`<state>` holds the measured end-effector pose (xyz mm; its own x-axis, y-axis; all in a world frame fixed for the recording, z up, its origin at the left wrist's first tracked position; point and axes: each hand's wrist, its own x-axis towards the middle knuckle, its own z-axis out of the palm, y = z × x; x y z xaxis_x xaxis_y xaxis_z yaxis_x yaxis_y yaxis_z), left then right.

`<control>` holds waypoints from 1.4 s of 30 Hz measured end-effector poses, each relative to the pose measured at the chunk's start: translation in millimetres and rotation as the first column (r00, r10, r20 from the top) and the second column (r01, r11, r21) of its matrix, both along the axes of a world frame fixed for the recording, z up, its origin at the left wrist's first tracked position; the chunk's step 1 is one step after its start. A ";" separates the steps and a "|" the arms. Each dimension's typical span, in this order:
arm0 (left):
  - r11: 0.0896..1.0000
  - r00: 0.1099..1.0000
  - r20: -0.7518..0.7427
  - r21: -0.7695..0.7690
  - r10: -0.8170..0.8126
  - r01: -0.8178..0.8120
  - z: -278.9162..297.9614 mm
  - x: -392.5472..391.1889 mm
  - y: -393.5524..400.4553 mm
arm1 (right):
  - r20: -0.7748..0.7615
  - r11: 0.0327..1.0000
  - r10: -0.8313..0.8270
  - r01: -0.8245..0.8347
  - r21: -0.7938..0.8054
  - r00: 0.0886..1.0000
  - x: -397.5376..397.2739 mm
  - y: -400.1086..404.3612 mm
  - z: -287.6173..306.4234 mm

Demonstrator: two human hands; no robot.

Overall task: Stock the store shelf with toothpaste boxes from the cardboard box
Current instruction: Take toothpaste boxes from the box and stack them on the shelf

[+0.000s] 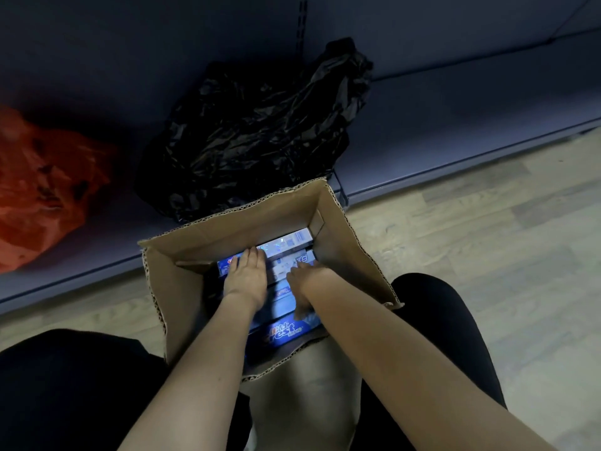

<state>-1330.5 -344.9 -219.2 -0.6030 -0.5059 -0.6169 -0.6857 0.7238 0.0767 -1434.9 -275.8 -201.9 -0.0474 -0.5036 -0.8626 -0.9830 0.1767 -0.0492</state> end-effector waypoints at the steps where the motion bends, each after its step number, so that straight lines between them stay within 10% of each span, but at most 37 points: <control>1: 1.000 1.000 0.002 0.022 0.018 -0.018 -0.9 0.0 0.9 | 0.002 1.000 0.006 -0.006 0.017 1.000 1.6 3.1 -0.9; 42: 0.987 0.996 0.058 -0.143 -0.061 0.069 -31.7 1.6 -9.9 | 0.023 0.983 -0.181 0.182 0.000 0.983 20.4 31.6 -5.8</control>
<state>-1328.9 -354.8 -250.9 -0.6055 -0.5533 -0.5721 -0.6371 0.7677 -0.0682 -1414.5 -244.2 -207.7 -0.1185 -0.4898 -0.8637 -0.9333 0.3520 -0.0716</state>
